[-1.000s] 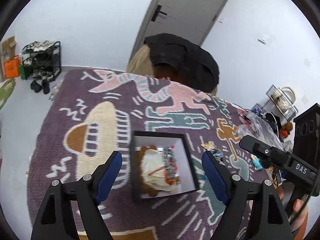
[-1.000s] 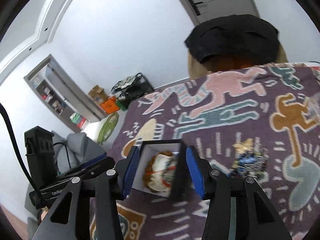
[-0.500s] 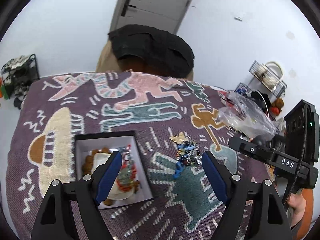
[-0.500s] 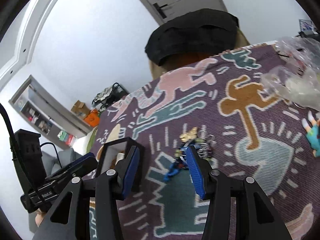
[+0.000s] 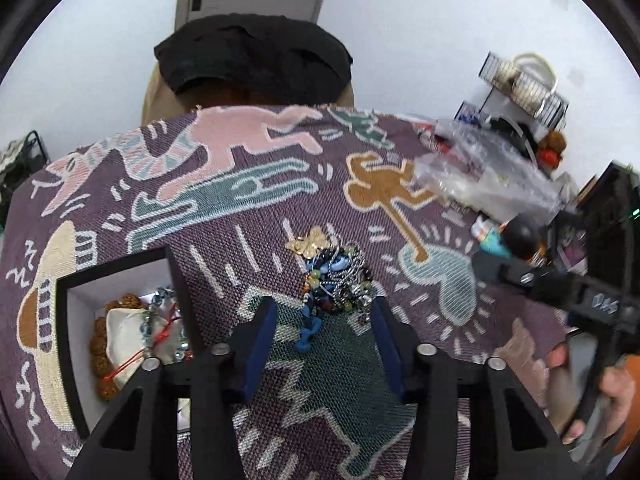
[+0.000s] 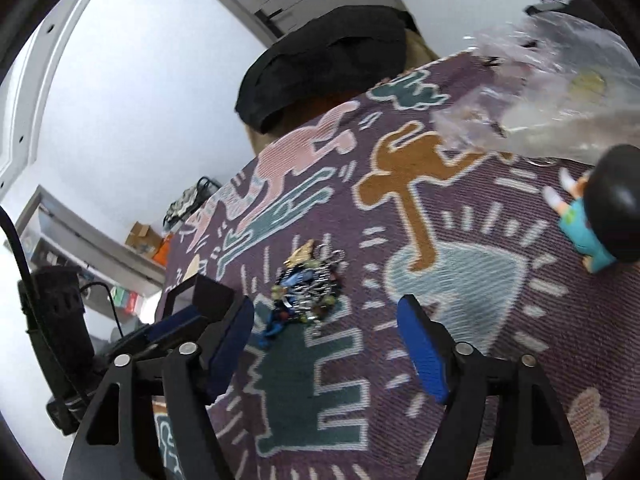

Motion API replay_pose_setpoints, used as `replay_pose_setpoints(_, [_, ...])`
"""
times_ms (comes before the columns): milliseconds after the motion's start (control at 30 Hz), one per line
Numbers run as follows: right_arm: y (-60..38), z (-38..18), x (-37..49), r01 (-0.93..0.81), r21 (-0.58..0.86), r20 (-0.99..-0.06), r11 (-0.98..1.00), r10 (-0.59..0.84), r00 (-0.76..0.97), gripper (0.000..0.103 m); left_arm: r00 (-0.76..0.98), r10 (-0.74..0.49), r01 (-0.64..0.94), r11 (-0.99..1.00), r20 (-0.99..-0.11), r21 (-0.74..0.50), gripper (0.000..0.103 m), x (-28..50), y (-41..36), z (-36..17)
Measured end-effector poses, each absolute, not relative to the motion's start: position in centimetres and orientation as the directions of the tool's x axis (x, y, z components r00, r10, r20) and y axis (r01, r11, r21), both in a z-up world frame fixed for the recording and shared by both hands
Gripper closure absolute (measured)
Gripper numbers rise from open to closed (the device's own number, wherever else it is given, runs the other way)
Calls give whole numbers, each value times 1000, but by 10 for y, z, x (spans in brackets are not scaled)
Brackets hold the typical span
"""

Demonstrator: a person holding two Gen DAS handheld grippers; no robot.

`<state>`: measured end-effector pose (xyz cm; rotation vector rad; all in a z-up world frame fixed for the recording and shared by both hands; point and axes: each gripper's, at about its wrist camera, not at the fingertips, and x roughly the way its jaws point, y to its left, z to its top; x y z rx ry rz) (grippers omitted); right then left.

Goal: Organize jewelry
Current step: 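Grasp the blue keychain from the pile with the left tool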

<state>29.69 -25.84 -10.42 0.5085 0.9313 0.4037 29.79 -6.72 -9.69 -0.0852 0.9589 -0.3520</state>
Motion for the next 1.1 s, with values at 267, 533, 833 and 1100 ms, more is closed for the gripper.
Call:
replay_pose_setpoints(267, [-275,-116,293,-89,586,-649,805,533,544,29,452,-271,268,950,-850,-160,66,312,-85,-129])
replay_pose_setpoints(533, [-276,-123,290,-88,594,-646,800,540,539,29,420,-209,300,950,-883,-83,72,318,-101,-153])
replay_pose_setpoints(833, [-260,-125,295,-121,595,-647,795,562,514,30,446,-226,294,951,-866,-97,94,319,-91,-147])
replay_pose_setpoints(1100, [-223,-132,308,-170,588,-664,791,592,458,40,517,-301,281,944,-802,-173,95,306,-72,-105])
